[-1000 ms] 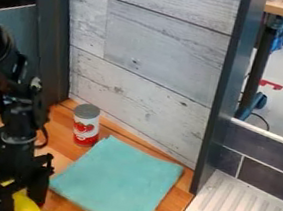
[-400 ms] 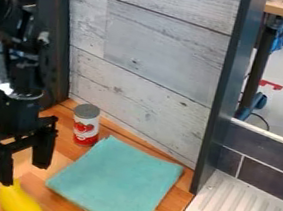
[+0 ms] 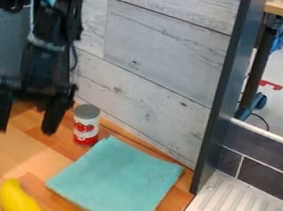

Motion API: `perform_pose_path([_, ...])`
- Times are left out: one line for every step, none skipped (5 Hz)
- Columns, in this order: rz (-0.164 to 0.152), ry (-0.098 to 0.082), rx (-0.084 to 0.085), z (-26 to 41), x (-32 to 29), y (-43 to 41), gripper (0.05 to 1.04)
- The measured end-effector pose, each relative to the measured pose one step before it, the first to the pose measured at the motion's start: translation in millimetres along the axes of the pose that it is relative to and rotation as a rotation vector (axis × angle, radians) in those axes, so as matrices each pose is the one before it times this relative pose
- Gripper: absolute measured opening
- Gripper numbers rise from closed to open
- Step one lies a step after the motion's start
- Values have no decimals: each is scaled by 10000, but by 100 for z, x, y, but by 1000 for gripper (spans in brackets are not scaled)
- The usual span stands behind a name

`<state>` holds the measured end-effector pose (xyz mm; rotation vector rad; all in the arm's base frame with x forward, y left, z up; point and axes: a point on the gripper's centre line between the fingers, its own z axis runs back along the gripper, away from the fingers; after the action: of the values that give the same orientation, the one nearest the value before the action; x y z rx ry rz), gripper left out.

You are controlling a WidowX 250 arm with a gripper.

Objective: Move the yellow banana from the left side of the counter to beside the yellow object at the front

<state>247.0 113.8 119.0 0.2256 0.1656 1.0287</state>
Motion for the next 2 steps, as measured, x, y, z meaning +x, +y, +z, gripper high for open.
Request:
perform_pose_path([-2603, -199, 313, 1416, -378, -839, 1004])
perform_pose_path([-2685, -209, -708, 233, 78, -1272, 1004])
